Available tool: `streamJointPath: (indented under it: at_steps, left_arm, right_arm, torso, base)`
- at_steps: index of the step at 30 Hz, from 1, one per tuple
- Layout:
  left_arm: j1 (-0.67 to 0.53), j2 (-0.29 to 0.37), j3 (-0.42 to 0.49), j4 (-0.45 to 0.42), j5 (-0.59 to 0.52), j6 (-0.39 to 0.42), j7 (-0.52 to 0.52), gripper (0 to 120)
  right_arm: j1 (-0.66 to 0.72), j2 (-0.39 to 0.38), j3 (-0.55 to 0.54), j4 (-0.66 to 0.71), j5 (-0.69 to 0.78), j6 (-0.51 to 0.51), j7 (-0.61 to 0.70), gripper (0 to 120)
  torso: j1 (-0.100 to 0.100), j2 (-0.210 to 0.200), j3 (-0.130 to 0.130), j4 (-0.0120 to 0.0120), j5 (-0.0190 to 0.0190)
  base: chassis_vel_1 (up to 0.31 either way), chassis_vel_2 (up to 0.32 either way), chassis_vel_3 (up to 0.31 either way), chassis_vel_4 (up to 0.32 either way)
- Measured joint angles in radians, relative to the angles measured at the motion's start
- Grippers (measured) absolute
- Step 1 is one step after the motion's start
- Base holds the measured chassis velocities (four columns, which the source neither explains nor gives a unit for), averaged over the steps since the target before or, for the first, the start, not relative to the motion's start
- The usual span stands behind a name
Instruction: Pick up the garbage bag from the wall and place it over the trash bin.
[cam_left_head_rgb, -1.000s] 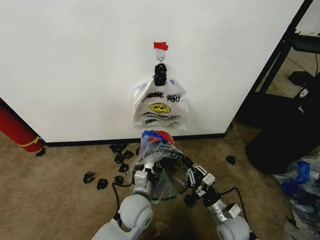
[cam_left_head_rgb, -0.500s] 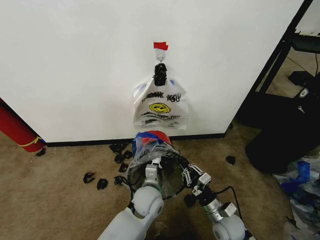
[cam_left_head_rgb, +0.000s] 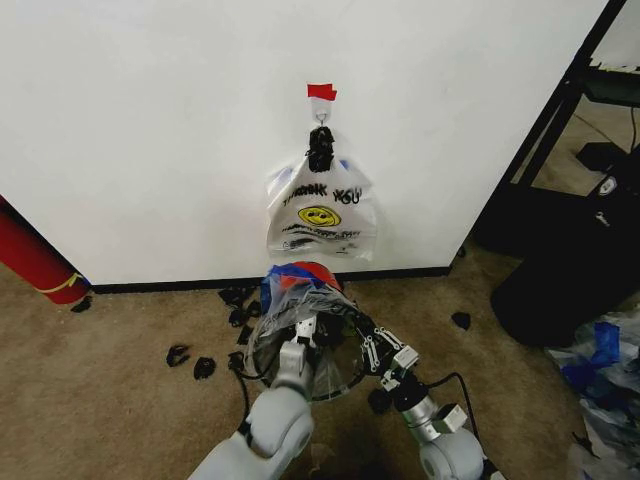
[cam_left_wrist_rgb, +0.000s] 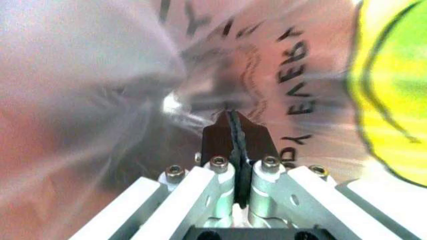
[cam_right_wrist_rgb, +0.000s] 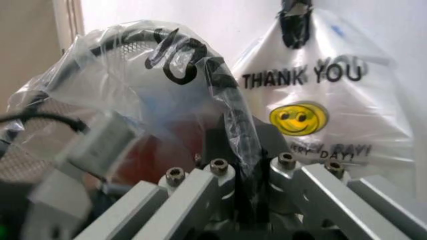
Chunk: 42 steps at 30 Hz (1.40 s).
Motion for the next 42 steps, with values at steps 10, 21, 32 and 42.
streamJointPath:
  at_steps: [10,21,32,42]
  left_arm:
    - [0.044,0.068,0.014,-0.05,-0.012,0.067,0.002,0]
    - [-0.016,0.016,0.06,0.012,-0.014,0.097,-0.011,0]
    - [-0.079,-0.004,0.062,0.1,0.011,0.109,-0.037,0]
    - [-0.125,-0.001,0.029,0.164,0.065,0.099,-0.053,0]
  right_arm:
    - [0.009,0.01,0.012,0.009,-0.029,0.006,-0.014,0]
    - [-0.003,0.016,0.026,0.012,-0.041,0.022,-0.037,0]
    - [-0.011,0.012,0.023,0.025,-0.041,0.025,-0.044,0]
    - [-0.011,0.013,0.013,0.036,-0.039,0.025,-0.049,0]
  torso:
    - [0.0,0.0,0.0,-0.0001,-0.0001]
    - [0.0,0.0,0.0,-0.0001,0.0]
    - [0.0,0.0,0.0,-0.0001,0.0001]
    - [0.0,0.0,0.0,0.0,0.0001]
  base:
    - [0.0,0.0,0.0,0.0]
    - [0.0,0.0,0.0,0.0]
    - [0.0,0.0,0.0,0.0]
    - [0.0,0.0,0.0,0.0]
